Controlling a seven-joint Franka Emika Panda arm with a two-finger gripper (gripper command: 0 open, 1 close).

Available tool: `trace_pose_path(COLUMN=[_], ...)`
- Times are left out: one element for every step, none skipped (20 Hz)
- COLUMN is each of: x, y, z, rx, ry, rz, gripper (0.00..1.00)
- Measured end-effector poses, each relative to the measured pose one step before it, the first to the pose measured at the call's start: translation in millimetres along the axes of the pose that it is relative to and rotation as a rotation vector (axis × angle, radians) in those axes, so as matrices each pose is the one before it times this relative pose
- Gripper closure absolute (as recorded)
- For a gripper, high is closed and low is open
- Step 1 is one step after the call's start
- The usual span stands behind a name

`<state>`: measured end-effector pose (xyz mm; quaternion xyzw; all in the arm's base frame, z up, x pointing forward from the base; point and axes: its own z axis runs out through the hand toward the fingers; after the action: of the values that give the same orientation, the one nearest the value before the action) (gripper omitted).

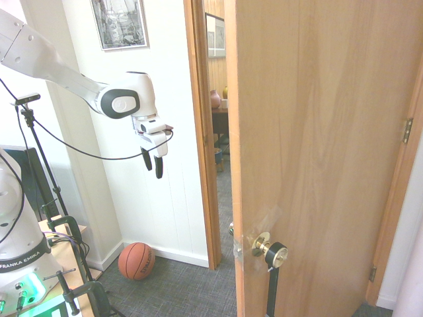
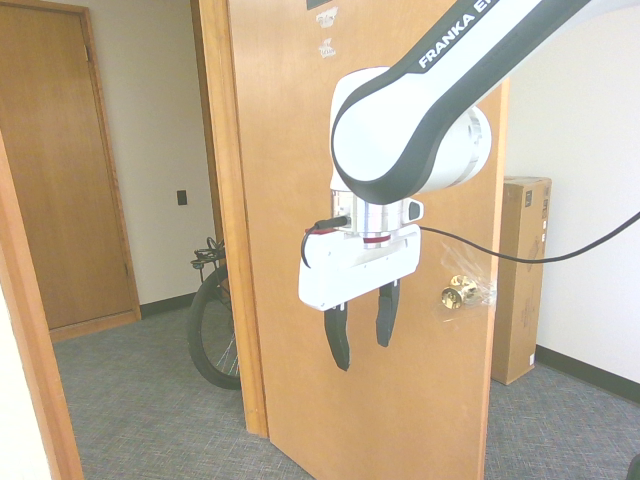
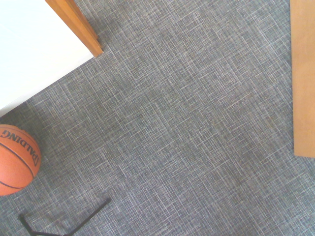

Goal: Close the door

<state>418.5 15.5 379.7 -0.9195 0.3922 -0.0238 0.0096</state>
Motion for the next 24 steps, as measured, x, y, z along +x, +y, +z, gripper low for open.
trace_pose_path(x=[0.18,0.58,0.24,0.67,1.11,1.91,2.77,3.79,4.57,4.63,5.60,5.49,5.74,5.73,6.10,7.29,7.52,7.44,8.20,7.99,7.94,8.98,9.58,9.02], y=[0.16,0.48,-0.03,-0.19,-0.85,-1.31,-1.03,-0.19,0.06,0.01,0.12,0.31,0.14,0.73,0.90,0.79,1.08,1.26,1.98,2.58,3.25,3.92,4.05,3.99], z=[0.03,-0.06,-0.22,-0.71,-1.65,-2.50,-2.86,-3.22,-3.76,-3.80,-4.54,-3.82,-4.13,-3.45,-3.51,-4.36,-4.75,-5.53,-6.38,-6.70,-6.54,-6.63,-6.86,-6.01], rx=[0.00027,0.00107,0.00094,0.00264,0.00603,0.01098,0.01278,0.01427,0.01353,0.00975,0.00847,0.00719,0.00628,0.00527,0.00705,0.00945,0.00715,0.00680,0.00953,0.00941,0.00877,0.00832,0.00758,0.00545], ry=[-0.00043,-0.00098,0.00047,0.00197,0.00539,0.01034,0.01200,0.01478,0.01597,0.01272,0.01203,0.01354,0.01495,0.01211,0.01320,0.01778,0.01708,0.01373,0.01261,0.01213,0.01278,0.01436,0.01407,0.01050], rz=[0.00091,0.00261,0.00055,0.00093,0.00214,0.00562,0.00810,0.01636,0.01666,0.01820,0.02005,0.01814,0.01911,0.01848,0.01977,0.01719,0.01897,0.02218,0.02574,0.02469,0.02609,0.02639,0.02521,0.02260], gripper=[0.00,0.00,0.00,0.00,0.00,0.00,0.00,0.00,0.00,0.00,0.00,0.00,0.00,0.00,0.00,0.00,0.00,0.00,0.00,0.00,0.00,0.00,0.00,0.00])
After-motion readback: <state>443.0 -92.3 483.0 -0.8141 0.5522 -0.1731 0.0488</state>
